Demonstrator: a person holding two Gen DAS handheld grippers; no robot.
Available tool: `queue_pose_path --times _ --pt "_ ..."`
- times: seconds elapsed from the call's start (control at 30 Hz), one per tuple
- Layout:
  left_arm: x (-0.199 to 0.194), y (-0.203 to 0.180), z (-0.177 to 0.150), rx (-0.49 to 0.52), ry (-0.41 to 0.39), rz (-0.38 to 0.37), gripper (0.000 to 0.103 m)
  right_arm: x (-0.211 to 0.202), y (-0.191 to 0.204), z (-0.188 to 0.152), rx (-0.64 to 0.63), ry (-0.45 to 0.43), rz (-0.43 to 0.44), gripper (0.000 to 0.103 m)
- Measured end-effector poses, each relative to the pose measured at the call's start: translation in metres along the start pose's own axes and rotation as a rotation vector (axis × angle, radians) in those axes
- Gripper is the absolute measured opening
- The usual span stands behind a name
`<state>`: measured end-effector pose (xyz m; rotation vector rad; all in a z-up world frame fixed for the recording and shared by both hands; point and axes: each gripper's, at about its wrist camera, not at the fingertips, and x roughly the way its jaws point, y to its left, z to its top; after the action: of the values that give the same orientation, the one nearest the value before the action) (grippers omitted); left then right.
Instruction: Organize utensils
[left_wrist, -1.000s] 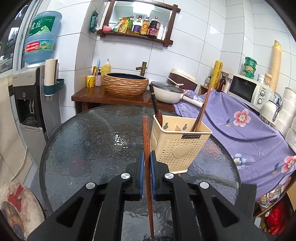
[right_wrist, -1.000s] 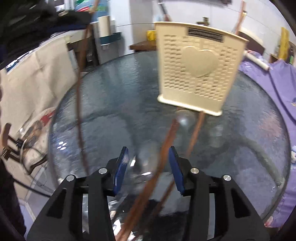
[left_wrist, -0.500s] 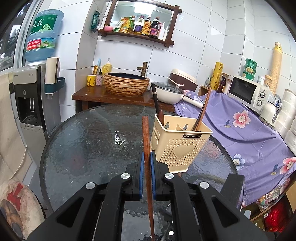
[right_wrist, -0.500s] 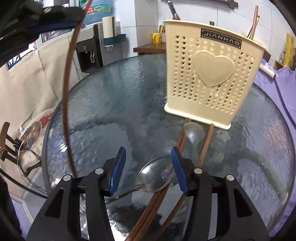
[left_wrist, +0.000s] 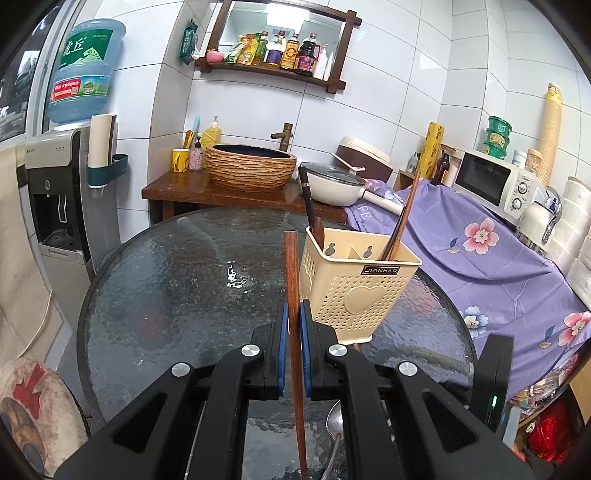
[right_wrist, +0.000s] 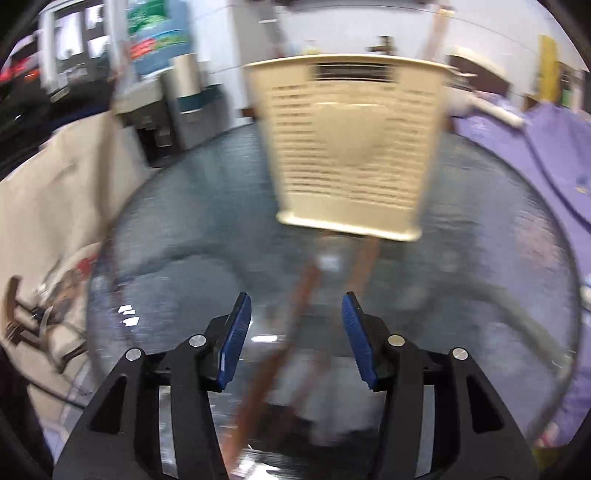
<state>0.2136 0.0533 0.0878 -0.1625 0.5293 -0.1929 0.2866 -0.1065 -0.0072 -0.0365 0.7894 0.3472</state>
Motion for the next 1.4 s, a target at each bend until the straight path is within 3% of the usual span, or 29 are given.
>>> queue_pose_path --times 0.1,0.13,0.33,0.6,0.7,0.8,1.1,1.17,1.23,1.4 --pt "0.0 -0.001 -0.001 -0.004 0.0 -0.002 0.007 0.006 -0.025 0.006 0.052 0.026 -0.081 0.05" --pt "0.0 -0.003 -0.001 -0.003 0.0 -0.001 0.007 0.009 -0.032 0.009 0.066 0.039 -0.091 0.044" --pt "0.002 -0.005 -0.002 0.006 0.004 0.0 0.007 0.032 -0.032 0.025 0.062 0.087 -0.083 0.028" --pt "0.003 -0.005 -0.003 0.007 0.006 -0.002 0.007 0.038 -0.005 0.027 0.003 0.097 -0.032 0.028" --pt "0.004 -0.004 -0.003 0.003 0.01 -0.004 0.007 0.044 0.003 0.026 -0.046 0.105 -0.05 0.028" --pt "0.005 -0.002 -0.003 0.006 0.016 -0.009 0.007 0.052 0.004 0.032 -0.047 0.116 0.009 0.028" --pt "0.008 0.004 -0.001 -0.001 0.029 -0.015 0.007 0.075 0.009 0.043 -0.056 0.142 0.01 0.028" --pt "0.009 0.004 -0.001 -0.001 0.031 -0.017 0.007 0.078 0.009 0.045 -0.052 0.143 0.025 0.032" --pt "0.009 0.003 -0.001 0.004 0.031 -0.018 0.007 0.08 0.006 0.045 -0.041 0.149 0.036 0.044" --pt "0.01 0.002 0.0 0.01 0.033 -0.019 0.007 0.083 0.001 0.046 -0.022 0.159 0.064 0.043"
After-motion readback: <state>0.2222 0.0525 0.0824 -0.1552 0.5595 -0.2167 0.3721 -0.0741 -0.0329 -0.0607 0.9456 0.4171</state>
